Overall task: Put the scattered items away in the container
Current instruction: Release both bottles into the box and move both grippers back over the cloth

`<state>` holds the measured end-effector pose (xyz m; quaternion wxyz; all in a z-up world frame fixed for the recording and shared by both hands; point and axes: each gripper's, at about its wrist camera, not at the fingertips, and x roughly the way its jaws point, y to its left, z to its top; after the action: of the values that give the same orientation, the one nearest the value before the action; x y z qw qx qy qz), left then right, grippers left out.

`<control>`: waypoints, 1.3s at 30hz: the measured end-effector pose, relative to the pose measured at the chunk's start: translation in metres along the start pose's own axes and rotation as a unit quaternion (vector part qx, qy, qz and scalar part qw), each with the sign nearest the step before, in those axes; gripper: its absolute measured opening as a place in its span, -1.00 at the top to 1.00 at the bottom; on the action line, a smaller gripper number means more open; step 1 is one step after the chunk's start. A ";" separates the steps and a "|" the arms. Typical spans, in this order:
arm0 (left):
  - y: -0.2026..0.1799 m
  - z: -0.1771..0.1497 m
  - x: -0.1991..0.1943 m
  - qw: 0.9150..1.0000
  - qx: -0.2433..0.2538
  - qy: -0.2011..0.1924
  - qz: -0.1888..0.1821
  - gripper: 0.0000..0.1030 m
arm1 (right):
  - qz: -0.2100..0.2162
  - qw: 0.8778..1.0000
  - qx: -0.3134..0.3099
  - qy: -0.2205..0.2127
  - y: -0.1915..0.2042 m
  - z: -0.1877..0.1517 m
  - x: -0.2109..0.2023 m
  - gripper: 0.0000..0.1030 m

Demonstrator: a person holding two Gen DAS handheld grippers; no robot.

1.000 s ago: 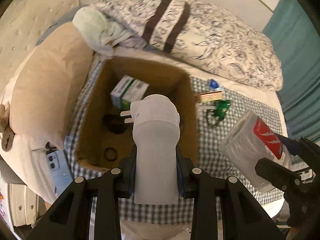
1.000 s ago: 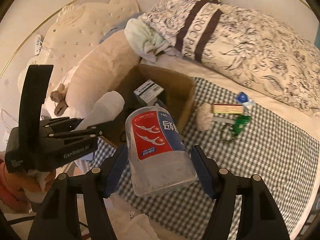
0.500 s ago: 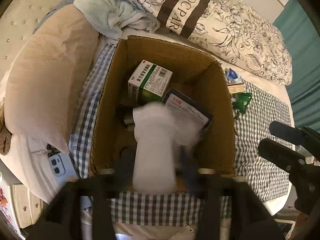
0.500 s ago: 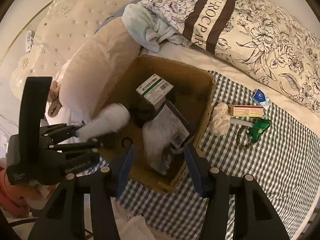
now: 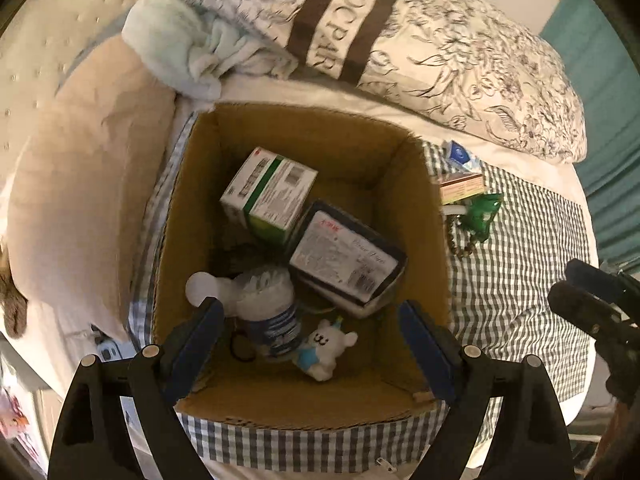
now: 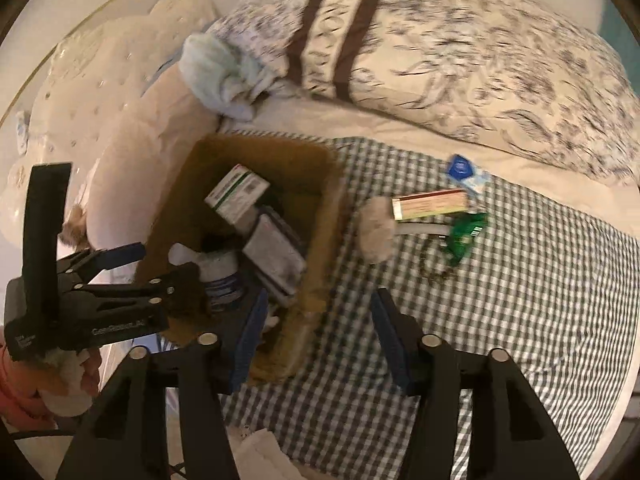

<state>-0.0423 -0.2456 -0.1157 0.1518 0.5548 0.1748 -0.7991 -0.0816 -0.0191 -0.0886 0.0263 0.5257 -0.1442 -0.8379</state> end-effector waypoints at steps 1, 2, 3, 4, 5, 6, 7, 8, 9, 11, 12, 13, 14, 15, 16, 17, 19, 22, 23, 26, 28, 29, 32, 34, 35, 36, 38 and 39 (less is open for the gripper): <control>-0.006 0.001 -0.003 1.000 0.003 -0.005 0.001 -0.78 | -0.009 1.000 0.019 -0.011 -0.008 -0.002 -0.005 -0.39; -0.012 0.001 -0.005 1.000 0.006 -0.009 0.001 -0.78 | -0.014 0.999 0.032 -0.019 -0.016 -0.004 -0.010 -0.40; -0.019 0.002 -0.008 1.000 0.006 -0.013 0.002 -0.78 | -0.020 0.999 0.043 -0.024 -0.024 -0.007 -0.015 -0.40; -0.026 0.001 -0.009 1.000 0.007 -0.016 0.003 -0.79 | -0.025 0.998 0.053 -0.027 -0.032 -0.010 -0.020 -0.41; -0.033 0.001 -0.011 1.000 0.008 -0.019 0.003 -0.79 | -0.030 0.997 0.059 -0.029 -0.038 -0.012 -0.023 -0.41; -0.041 0.000 -0.012 1.000 0.009 -0.020 0.003 -0.79 | -0.038 0.997 0.063 -0.029 -0.046 -0.016 -0.028 -0.41; -0.049 -0.002 -0.014 1.000 0.010 -0.022 0.003 -0.79 | -0.044 0.996 0.070 -0.030 -0.052 -0.019 -0.032 -0.41; -0.056 -0.004 -0.015 1.000 0.011 -0.023 0.003 -0.79 | -0.046 0.996 0.073 -0.031 -0.058 -0.023 -0.036 -0.42; -0.064 -0.007 -0.016 1.000 0.012 -0.023 0.004 -0.79 | -0.047 0.995 0.076 -0.033 -0.064 -0.027 -0.041 -0.42; -0.079 -0.012 -0.017 1.000 0.013 -0.024 0.006 -0.79 | -0.050 0.995 0.082 -0.037 -0.075 -0.035 -0.049 -0.43; -0.087 -0.015 -0.018 1.000 0.013 -0.024 0.007 -0.79 | -0.050 0.994 0.085 -0.041 -0.082 -0.040 -0.054 -0.43; -0.094 -0.018 -0.018 1.000 0.012 -0.025 0.009 -0.79 | -0.050 0.994 0.088 -0.044 -0.088 -0.044 -0.058 -0.43; -0.100 -0.022 -0.018 1.000 0.010 -0.025 0.010 -0.79 | -0.049 0.994 0.089 -0.046 -0.093 -0.048 -0.061 -0.43; -0.108 -0.025 -0.018 1.000 0.006 -0.025 0.011 -0.79 | -0.048 0.994 0.089 -0.049 -0.101 -0.053 -0.066 -0.43; -0.114 -0.029 -0.018 1.000 0.004 -0.025 0.012 -0.79 | -0.048 0.994 0.089 -0.051 -0.107 -0.057 -0.069 -0.43; -0.120 -0.032 -0.018 1.000 0.001 -0.024 0.014 -0.79 | -0.047 0.994 0.089 -0.052 -0.111 -0.060 -0.071 -0.43; -0.134 -0.039 -0.016 1.000 -0.005 -0.023 0.018 -0.79 | -0.046 0.994 0.089 -0.054 -0.123 -0.067 -0.075 -0.43; -0.152 -0.046 -0.012 0.999 -0.017 -0.025 0.027 -0.79 | -0.038 0.994 0.089 -0.056 -0.139 -0.077 -0.078 -0.43; -0.157 -0.047 -0.011 0.999 -0.020 -0.025 0.029 -0.78 | -0.036 0.994 0.088 -0.056 -0.144 -0.080 -0.079 -0.43; -0.174 -0.050 -0.006 0.999 -0.025 -0.029 0.036 -0.79 | -0.035 0.994 0.090 -0.052 -0.158 -0.086 -0.076 -0.43; -0.183 -0.049 -0.003 0.998 -0.025 -0.029 0.040 -0.79 | -0.034 0.993 0.100 -0.052 -0.167 -0.088 -0.076 -0.43; -0.186 -0.048 0.000 0.998 -0.025 -0.028 0.042 -0.79 | -0.032 0.993 0.103 -0.054 -0.170 -0.089 -0.076 -0.43; -0.191 -0.044 0.006 0.998 -0.028 -0.025 0.045 -0.79 | -0.023 0.992 0.115 -0.057 -0.179 -0.087 -0.070 -0.43; -0.193 -0.040 0.011 0.998 -0.027 -0.027 0.052 -0.79 | -0.018 0.991 0.122 -0.057 -0.184 -0.081 -0.061 -0.43; -0.194 -0.038 0.014 0.998 -0.024 -0.027 0.056 -0.79 | -0.017 0.990 0.126 -0.058 -0.186 -0.078 -0.058 -0.43; -0.194 -0.036 0.019 0.998 -0.023 -0.026 0.060 -0.79 | -0.017 0.990 0.131 -0.057 -0.188 -0.074 -0.053 -0.43; -0.192 -0.030 0.027 0.998 -0.027 -0.021 0.061 -0.79 | -0.018 0.988 0.142 -0.057 -0.192 -0.069 -0.048 -0.43; -0.190 -0.027 0.031 0.997 -0.033 -0.020 0.060 -0.79 | -0.017 0.987 0.146 -0.057 -0.194 -0.065 -0.045 -0.43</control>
<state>-0.1132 -0.0649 -0.1329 0.2213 0.5430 0.1644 -0.7932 0.0170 0.1612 -0.1282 -0.0736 0.4775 -0.2571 -0.8370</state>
